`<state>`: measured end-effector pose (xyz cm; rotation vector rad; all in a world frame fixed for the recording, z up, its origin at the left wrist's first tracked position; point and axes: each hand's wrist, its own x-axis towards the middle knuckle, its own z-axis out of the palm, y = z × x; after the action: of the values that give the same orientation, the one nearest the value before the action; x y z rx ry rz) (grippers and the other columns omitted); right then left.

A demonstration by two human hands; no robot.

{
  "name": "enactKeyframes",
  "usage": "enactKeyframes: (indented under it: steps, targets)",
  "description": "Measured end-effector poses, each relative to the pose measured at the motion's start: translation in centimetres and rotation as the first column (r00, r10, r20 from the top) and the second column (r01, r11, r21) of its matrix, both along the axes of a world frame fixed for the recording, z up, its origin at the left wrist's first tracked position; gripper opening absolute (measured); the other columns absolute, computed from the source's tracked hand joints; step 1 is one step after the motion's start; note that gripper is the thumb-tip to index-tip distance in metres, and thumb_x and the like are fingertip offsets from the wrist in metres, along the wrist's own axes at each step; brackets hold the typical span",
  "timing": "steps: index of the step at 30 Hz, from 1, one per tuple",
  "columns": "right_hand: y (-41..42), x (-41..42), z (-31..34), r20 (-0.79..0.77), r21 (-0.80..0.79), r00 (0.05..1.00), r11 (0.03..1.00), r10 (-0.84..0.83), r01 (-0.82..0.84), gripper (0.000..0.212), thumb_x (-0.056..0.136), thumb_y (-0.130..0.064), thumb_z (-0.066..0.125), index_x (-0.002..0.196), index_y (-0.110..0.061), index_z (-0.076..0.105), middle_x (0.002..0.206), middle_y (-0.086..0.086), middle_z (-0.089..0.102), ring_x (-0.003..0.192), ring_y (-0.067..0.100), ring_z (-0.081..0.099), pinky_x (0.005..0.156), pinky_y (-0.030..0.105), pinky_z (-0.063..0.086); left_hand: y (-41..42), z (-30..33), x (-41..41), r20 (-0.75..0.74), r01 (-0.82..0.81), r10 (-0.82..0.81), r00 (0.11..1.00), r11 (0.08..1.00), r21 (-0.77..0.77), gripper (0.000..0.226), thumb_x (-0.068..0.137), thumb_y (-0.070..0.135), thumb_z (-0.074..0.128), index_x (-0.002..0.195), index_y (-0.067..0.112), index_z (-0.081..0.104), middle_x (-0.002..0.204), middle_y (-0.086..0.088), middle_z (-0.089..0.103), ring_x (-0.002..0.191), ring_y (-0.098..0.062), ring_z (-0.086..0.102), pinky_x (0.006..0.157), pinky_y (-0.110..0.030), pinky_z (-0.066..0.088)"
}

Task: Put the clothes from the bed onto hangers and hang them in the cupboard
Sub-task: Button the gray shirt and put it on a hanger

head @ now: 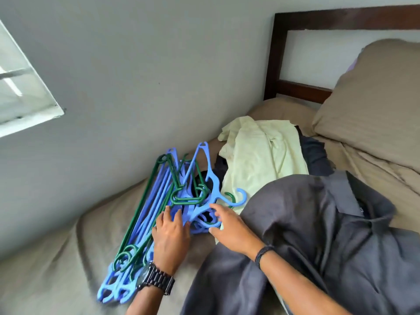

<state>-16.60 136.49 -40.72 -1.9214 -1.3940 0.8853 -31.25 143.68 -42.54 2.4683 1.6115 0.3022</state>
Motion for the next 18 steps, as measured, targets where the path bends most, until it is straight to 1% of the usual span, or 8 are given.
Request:
enactKeyframes:
  steps: [2, 4, 6, 8, 10, 12, 15, 18]
  targets:
    - [0.8, 0.5, -0.8, -0.037, -0.055, 0.997, 0.996, -0.066, 0.064, 0.068, 0.092, -0.013, 0.054, 0.15, -0.02, 0.02, 0.14, 0.013, 0.044, 0.117, 0.018, 0.048, 0.098, 0.023, 0.035, 0.2, 0.1, 0.2, -0.016, -0.004, 0.004, 1.0, 1.0, 0.011, 0.044, 0.091, 0.033, 0.058, 0.129, 0.01, 0.056, 0.144, -0.025, 0.039, 0.127, -0.043, 0.04, 0.096, -0.056, 0.038]
    - [1.4, 1.2, -1.2, -0.088, -0.089, 0.99, 0.991, -0.109, 0.101, 0.071, 0.093, -0.014, 0.055, 0.151, -0.024, 0.016, 0.137, 0.013, 0.046, 0.1, 0.016, 0.049, 0.087, 0.023, 0.04, 0.5, 0.1, 0.7, -0.118, -0.033, 0.027, 0.993, 0.998, -0.048, 0.052, 0.098, 0.044, 0.039, 0.143, 0.019, 0.04, 0.155, -0.016, 0.022, 0.139, -0.035, 0.024, 0.108, -0.054, 0.022]
    - [1.6, 2.0, -1.5, -0.213, -0.091, 0.967, 0.988, -0.143, 0.126, 0.071, 0.093, -0.014, 0.055, 0.151, -0.027, 0.017, 0.144, 0.006, 0.038, 0.094, 0.016, 0.047, 0.08, 0.022, 0.043, 0.9, 0.1, 1.2, -0.153, -0.052, 0.043, 0.987, 0.997, -0.052, 0.057, 0.099, 0.05, 0.029, 0.147, 0.02, 0.03, 0.159, -0.01, 0.013, 0.143, -0.029, 0.017, 0.112, -0.057, 0.01]
    - [1.6, 2.3, -1.3, -0.365, -0.081, 0.906, 0.977, -0.214, 0.198, 0.067, 0.093, -0.012, 0.054, 0.149, -0.029, 0.022, 0.142, -0.002, 0.03, 0.091, 0.013, 0.049, 0.069, 0.018, 0.046, 1.3, 0.4, 1.3, -0.135, -0.056, 0.042, 0.99, 0.994, -0.095, 0.061, 0.098, 0.054, 0.023, 0.149, 0.019, 0.025, 0.16, -0.007, 0.008, 0.145, -0.026, 0.013, 0.114, -0.055, 0.01]
    - [1.5, 2.4, -1.0, -0.469, -0.055, 0.835, 0.953, -0.287, 0.297, 0.063, 0.094, -0.008, 0.051, 0.148, -0.028, 0.026, 0.14, -0.003, 0.032, 0.089, 0.008, 0.053, 0.064, 0.013, 0.046, 1.8, 0.8, 1.5, -0.129, -0.055, 0.039, 0.991, 0.991, -0.124, 0.064, 0.097, 0.057, 0.021, 0.149, 0.02, 0.022, 0.16, -0.006, 0.008, 0.146, -0.024, 0.011, 0.114, -0.049, 0.018]
    - [1.5, 2.5, -0.9, -0.486, 0.007, 0.809, 0.925, -0.33, 0.381, 0.061, 0.093, -0.002, 0.049, 0.147, -0.025, 0.031, 0.14, 0.001, 0.038, 0.091, 0.009, 0.055, 0.074, 0.017, 0.049, 1.9, 1.0, 1.4, -0.1, -0.055, 0.042, 0.994, 0.99, -0.13, 0.064, 0.096, 0.058, 0.021, 0.149, 0.022, 0.025, 0.16, -0.006, 0.008, 0.146, -0.024, 0.01, 0.113, -0.048, 0.02]
    - [1.5, 2.7, -0.2, -0.376, 0.154, 0.817, 0.839, -0.438, 0.521, 0.052, 0.09, 0.002, 0.05, 0.139, -0.016, 0.045, 0.137, 0.005, 0.046, 0.108, 0.018, 0.056, 0.098, 0.032, 0.046, 1.9, 0.7, 1.2, -0.094, -0.079, 0.065, 0.993, 0.984, -0.159, 0.064, 0.096, 0.06, 0.019, 0.148, 0.024, 0.026, 0.16, -0.008, 0.005, 0.146, -0.027, 0.007, 0.114, -0.049, 0.017]
    - [1.3, 3.6, 1.1, -0.538, 0.241, 0.674, 0.673, -0.507, 0.699, 0.027, 0.088, 0.002, 0.058, 0.111, -0.011, 0.064, 0.115, 0.005, 0.064, 0.098, 0.016, 0.063, 0.095, 0.038, 0.051, 1.5, 0.9, 1.5, -0.115, -0.118, 0.098, 0.989, 0.976, -0.184, 0.063, 0.095, 0.06, 0.02, 0.146, 0.025, 0.03, 0.159, -0.015, 0.0, 0.146, -0.031, 0.001, 0.114, -0.051, 0.01]
